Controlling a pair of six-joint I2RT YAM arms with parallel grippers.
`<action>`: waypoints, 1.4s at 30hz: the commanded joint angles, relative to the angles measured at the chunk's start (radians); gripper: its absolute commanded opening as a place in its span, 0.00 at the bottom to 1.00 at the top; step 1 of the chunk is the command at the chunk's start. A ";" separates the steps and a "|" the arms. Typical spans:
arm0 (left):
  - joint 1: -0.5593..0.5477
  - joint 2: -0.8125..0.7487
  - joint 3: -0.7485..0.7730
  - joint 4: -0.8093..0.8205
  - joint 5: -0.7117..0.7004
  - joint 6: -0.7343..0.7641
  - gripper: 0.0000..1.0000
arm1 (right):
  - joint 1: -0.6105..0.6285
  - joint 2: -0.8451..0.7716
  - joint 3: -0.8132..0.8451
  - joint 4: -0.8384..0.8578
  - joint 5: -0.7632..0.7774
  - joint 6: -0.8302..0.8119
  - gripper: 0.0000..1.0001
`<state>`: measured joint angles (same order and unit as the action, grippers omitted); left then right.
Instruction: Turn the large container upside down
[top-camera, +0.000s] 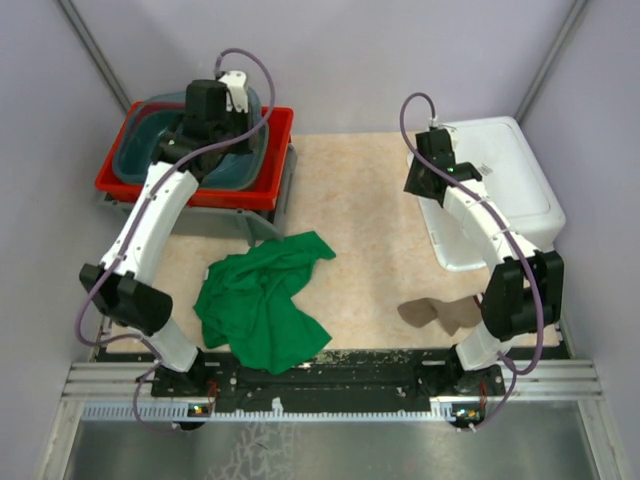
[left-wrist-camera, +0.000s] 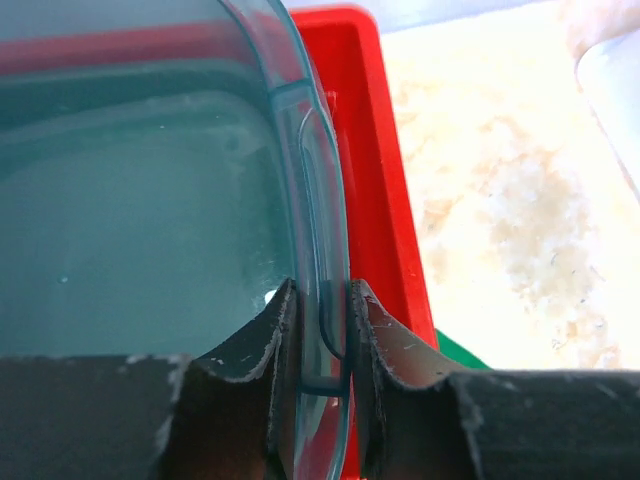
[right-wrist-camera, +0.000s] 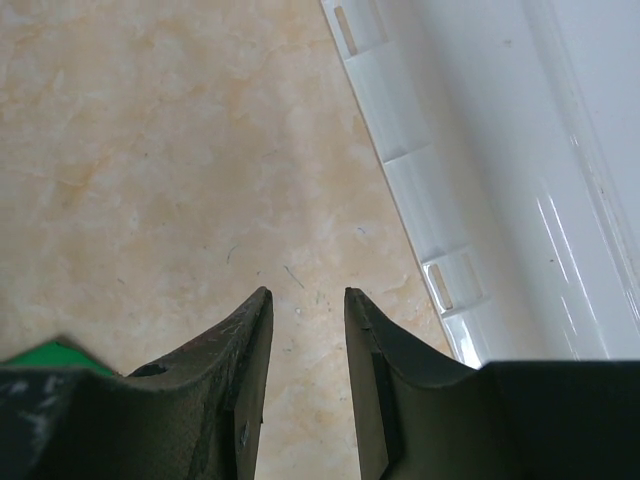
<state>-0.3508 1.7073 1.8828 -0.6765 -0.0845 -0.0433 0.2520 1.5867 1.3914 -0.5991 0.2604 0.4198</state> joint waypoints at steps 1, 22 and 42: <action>0.006 -0.152 0.040 0.089 -0.033 0.076 0.00 | -0.007 -0.025 0.079 0.022 -0.024 -0.006 0.36; -0.115 -0.123 0.292 0.331 0.604 -0.148 0.00 | -0.266 -0.167 0.240 -0.013 -0.057 0.052 0.36; -0.139 0.100 0.028 1.312 1.239 -1.098 0.00 | -0.410 -0.283 0.237 -0.013 0.044 0.004 0.41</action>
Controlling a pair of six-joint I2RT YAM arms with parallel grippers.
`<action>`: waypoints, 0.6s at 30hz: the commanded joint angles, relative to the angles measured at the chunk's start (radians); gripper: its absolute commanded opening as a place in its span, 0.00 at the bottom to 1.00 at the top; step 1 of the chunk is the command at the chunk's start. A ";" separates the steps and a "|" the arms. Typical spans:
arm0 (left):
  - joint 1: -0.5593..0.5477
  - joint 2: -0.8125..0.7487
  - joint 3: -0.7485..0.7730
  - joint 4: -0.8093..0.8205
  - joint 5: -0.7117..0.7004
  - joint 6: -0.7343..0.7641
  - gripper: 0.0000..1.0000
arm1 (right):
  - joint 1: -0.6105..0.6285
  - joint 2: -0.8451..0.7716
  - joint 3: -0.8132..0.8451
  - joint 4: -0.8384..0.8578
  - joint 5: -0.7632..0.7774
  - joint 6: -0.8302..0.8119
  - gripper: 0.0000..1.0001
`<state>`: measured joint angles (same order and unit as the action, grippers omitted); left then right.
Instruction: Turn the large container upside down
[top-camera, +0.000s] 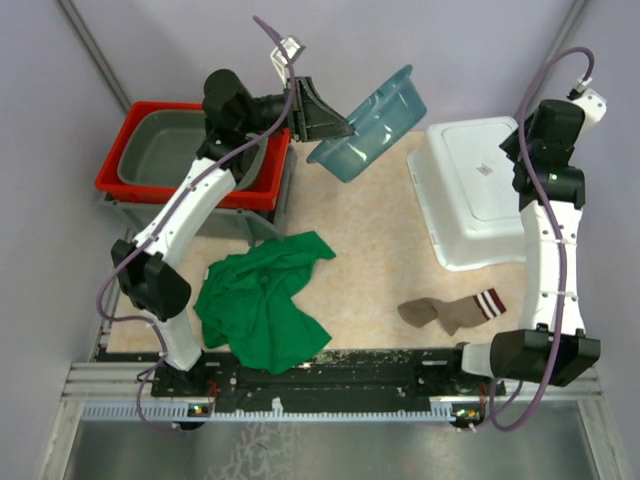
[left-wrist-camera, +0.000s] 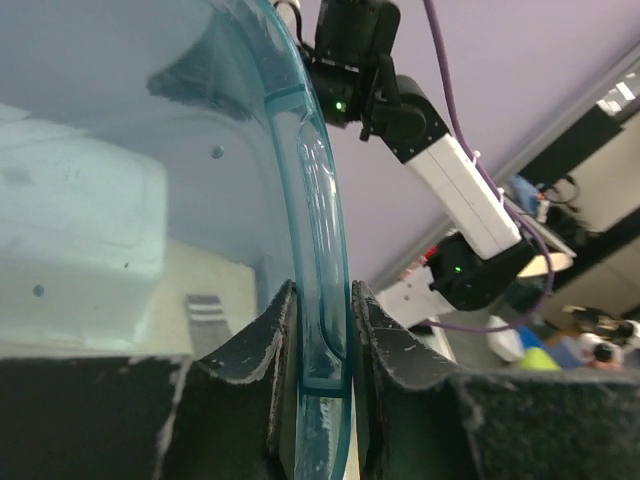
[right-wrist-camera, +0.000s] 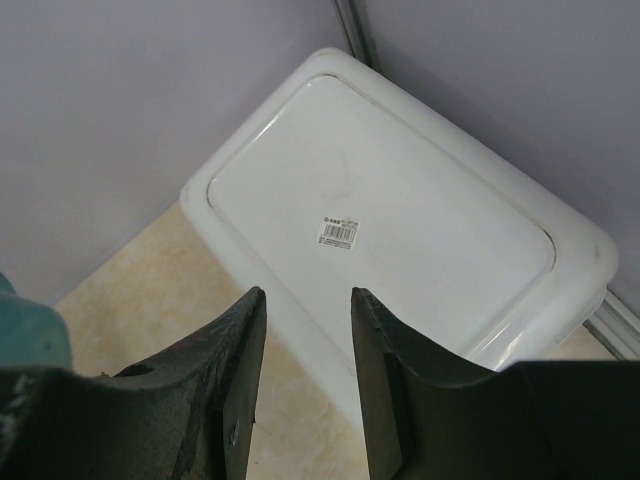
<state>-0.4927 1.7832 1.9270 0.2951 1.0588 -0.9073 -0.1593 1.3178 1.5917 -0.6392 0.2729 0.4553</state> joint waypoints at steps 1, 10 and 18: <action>0.003 0.034 -0.022 0.355 0.095 -0.265 0.00 | 0.001 -0.012 0.039 0.029 0.024 -0.039 0.41; 0.007 0.167 -0.039 0.596 0.150 -0.647 0.00 | 0.001 0.080 0.131 0.073 -0.387 -0.139 0.47; 0.051 0.178 -0.130 0.921 0.275 -0.868 0.00 | -0.004 0.096 -0.042 0.425 -1.096 -0.158 0.61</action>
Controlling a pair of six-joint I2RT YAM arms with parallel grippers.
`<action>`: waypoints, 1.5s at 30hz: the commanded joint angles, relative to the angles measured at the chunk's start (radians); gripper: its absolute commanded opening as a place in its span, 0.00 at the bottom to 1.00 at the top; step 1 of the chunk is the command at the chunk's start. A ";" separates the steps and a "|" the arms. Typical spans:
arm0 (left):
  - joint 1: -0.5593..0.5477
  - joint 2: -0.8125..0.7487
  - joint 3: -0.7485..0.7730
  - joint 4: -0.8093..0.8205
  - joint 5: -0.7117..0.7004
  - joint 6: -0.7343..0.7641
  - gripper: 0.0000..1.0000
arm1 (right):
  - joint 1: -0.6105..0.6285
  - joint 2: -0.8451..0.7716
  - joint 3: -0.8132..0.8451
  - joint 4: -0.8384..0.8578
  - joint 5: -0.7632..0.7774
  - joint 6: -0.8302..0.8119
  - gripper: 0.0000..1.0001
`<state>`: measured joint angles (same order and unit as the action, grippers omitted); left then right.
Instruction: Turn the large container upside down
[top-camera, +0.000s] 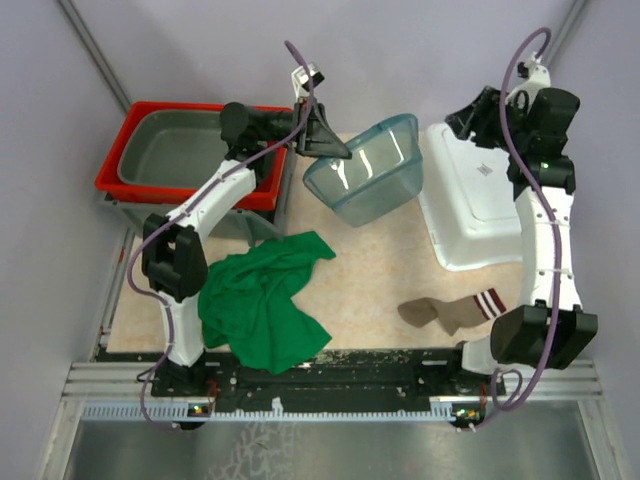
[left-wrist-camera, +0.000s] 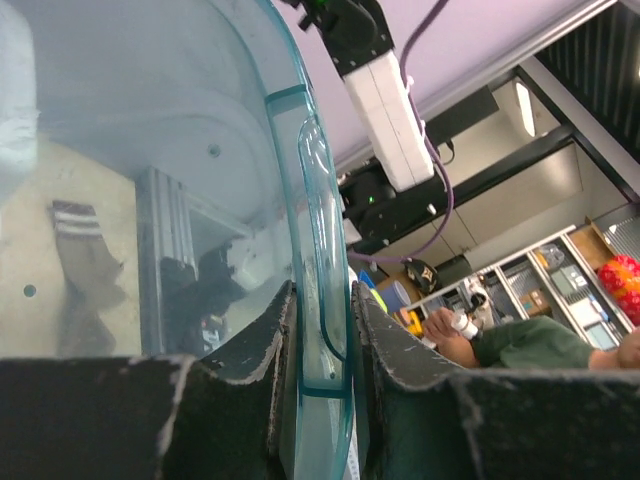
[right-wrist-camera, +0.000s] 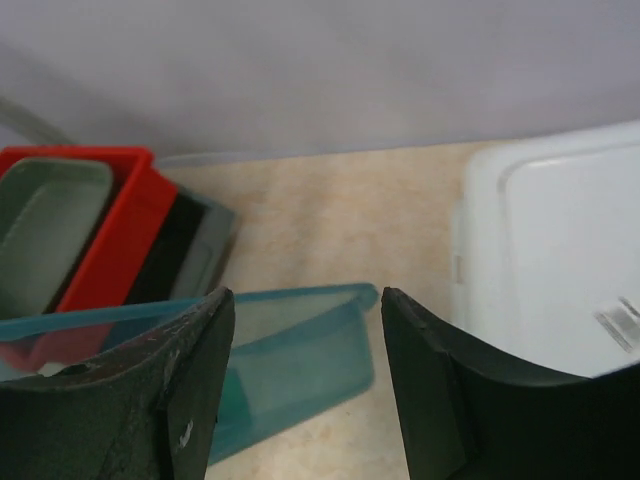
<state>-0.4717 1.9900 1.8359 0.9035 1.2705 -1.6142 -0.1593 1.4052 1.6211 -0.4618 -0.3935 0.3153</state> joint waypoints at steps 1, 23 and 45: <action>0.041 -0.035 -0.061 0.376 0.074 -0.192 0.00 | -0.013 0.013 -0.105 0.322 -0.517 0.008 0.61; 0.074 -0.171 -0.285 0.748 0.203 -0.415 0.00 | 0.052 0.375 -0.416 2.191 -0.946 1.063 0.59; 0.026 -0.169 -0.271 0.738 0.182 -0.465 0.00 | 0.036 0.259 -0.513 2.190 -0.962 0.957 0.53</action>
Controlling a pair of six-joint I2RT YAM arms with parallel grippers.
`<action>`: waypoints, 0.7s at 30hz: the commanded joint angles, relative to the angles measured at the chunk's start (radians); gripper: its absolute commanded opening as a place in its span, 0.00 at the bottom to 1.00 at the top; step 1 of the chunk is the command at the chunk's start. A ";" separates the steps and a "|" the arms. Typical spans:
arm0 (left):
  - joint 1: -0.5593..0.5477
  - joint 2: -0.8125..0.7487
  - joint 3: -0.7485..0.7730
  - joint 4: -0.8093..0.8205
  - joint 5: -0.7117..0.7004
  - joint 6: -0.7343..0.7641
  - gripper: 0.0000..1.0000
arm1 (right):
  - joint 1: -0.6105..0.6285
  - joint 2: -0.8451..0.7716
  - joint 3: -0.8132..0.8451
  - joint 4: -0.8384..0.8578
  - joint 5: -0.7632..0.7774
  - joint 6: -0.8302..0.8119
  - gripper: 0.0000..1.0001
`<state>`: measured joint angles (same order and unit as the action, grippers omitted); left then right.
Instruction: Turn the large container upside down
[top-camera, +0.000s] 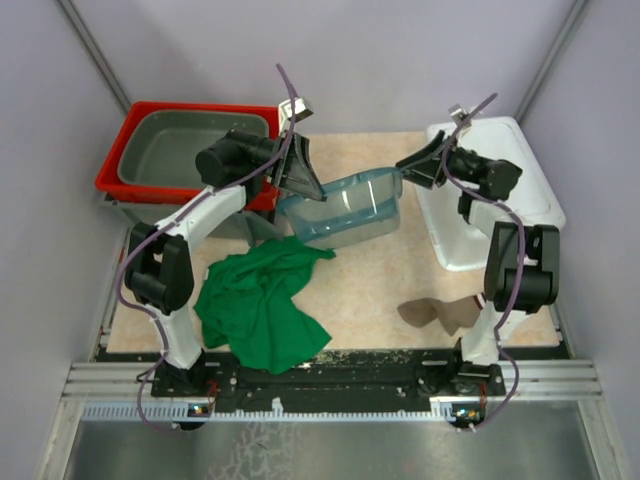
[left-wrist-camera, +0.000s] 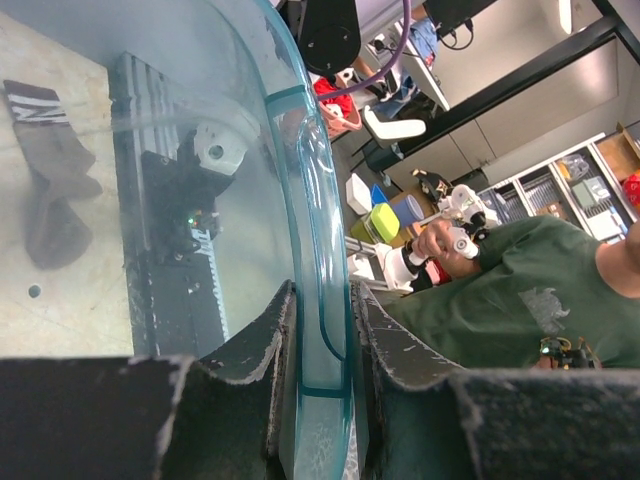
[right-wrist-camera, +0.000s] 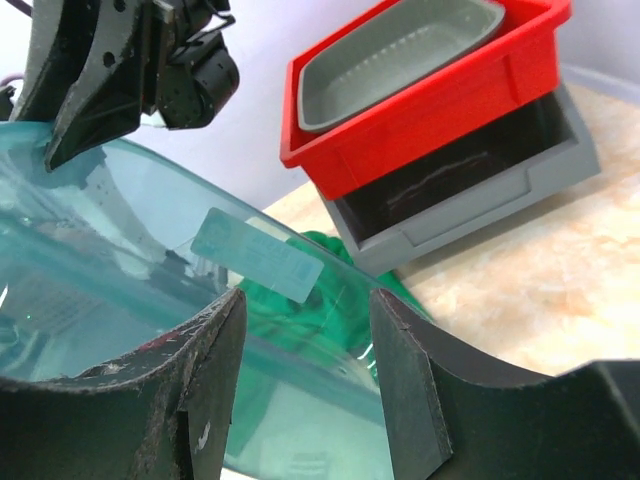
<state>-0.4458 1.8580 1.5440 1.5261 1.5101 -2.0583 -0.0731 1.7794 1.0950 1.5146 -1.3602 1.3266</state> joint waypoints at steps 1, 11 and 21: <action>-0.001 -0.034 0.019 0.125 -0.060 -0.028 0.00 | -0.060 -0.118 0.024 0.213 0.005 -0.054 0.53; -0.002 -0.019 0.013 0.181 -0.096 -0.059 0.00 | -0.112 -0.137 0.129 0.213 -0.021 -0.048 0.88; -0.001 -0.011 0.018 0.207 -0.111 -0.077 0.00 | -0.101 -0.146 0.066 0.213 -0.047 -0.049 0.86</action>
<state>-0.4454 1.8580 1.5436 1.5272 1.4670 -2.0586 -0.1791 1.6787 1.1961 1.5204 -1.3987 1.2930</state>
